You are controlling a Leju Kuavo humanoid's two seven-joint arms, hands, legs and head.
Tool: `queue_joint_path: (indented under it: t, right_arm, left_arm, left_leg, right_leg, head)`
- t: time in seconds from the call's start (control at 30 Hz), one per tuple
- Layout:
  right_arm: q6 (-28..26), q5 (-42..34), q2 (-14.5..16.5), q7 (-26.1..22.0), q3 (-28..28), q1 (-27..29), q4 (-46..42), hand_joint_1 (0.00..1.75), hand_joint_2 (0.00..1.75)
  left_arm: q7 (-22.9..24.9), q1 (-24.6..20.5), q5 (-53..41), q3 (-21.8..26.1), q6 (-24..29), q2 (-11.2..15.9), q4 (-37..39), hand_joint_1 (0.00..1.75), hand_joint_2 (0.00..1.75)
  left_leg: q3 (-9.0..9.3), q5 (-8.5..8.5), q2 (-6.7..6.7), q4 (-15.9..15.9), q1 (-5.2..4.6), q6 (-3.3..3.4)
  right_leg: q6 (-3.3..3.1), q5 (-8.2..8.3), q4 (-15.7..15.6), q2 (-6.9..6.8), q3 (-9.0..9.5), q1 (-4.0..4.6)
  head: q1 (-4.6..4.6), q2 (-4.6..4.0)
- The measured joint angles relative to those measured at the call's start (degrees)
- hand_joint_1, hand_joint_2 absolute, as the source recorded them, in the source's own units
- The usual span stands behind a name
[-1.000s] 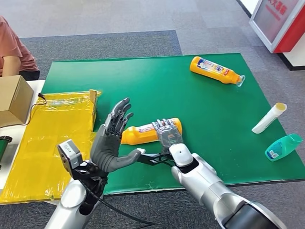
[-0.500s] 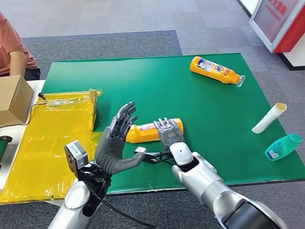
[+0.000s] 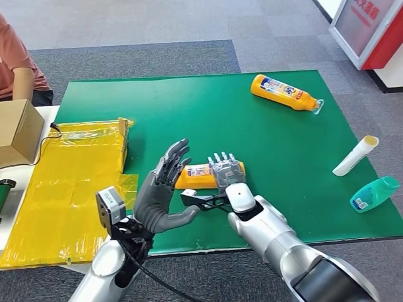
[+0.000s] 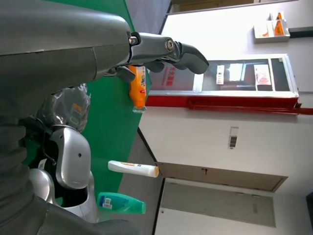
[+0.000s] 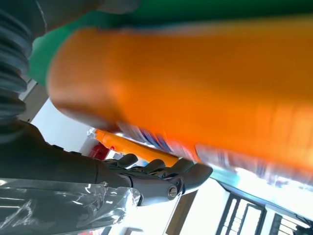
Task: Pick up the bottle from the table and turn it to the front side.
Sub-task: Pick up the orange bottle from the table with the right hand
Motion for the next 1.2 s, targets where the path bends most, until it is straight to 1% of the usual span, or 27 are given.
queue_joint_path:
  t: [0.13, 0.87, 1.07, 1.13, 1.2]
  right_arm:
    - [0.0, 0.2, 0.1, 0.1, -0.5, -0.3, 0.6, 1.75, 1.75]
    - [-0.8, 0.7, 0.6, -2.4, -1.1, -1.2, 2.0, 1.75, 1.75]
    - [-1.9, -5.7, 0.7, -6.6, -3.7, -1.5, 2.0, 1.75, 1.75]
    - [-1.7, -10.3, 0.8, -9.6, -5.4, -1.4, 1.2, 1.75, 1.75]
    - [-0.5, -17.3, 0.8, -14.1, -8.3, -0.7, -0.7, 1.75, 1.75]
  left_arm:
    - [0.0, -0.1, 0.0, -0.5, 0.0, 0.0, 0.2, 0.0, 1.75]
    - [0.0, -0.2, 0.4, -0.6, -0.1, 0.0, 0.5, 0.0, 1.75]
    - [0.0, -0.3, 0.7, -0.6, 0.0, 0.0, 0.5, 0.0, 1.75]
    - [-0.1, -0.2, 0.8, -0.5, 0.3, 0.2, 0.5, 0.0, 1.75]
    - [-0.4, 0.0, 0.7, -0.3, 0.9, 0.4, 0.4, 0.0, 1.75]
  left_leg:
    - [0.0, 0.0, 0.0, 0.0, 0.0, 0.0]
    - [0.0, 0.0, 0.0, 0.0, 0.0, 0.0]
    - [0.01, 0.0, 0.0, 0.0, 0.0, 0.0]
    - [0.01, 0.0, 0.0, 0.0, 0.0, 0.0]
    - [0.01, 0.0, 0.0, 0.0, 0.0, 0.0]
  right_leg:
    - [0.0, 0.0, 0.0, 0.0, 0.0, 0.0]
    - [0.0, 0.0, 0.0, 0.0, 0.0, 0.0]
    - [0.0, 0.0, 0.0, 0.0, 0.01, 0.0]
    - [-0.01, 0.01, 0.0, 0.01, 0.02, 0.0]
    - [0.0, 0.0, 0.0, 0.0, 0.02, 0.0]
  head:
    - [0.0, 0.0]
    - [0.0, 0.0]
    - [0.0, 0.0]
    - [0.0, 0.0]
    - [0.0, 0.0]
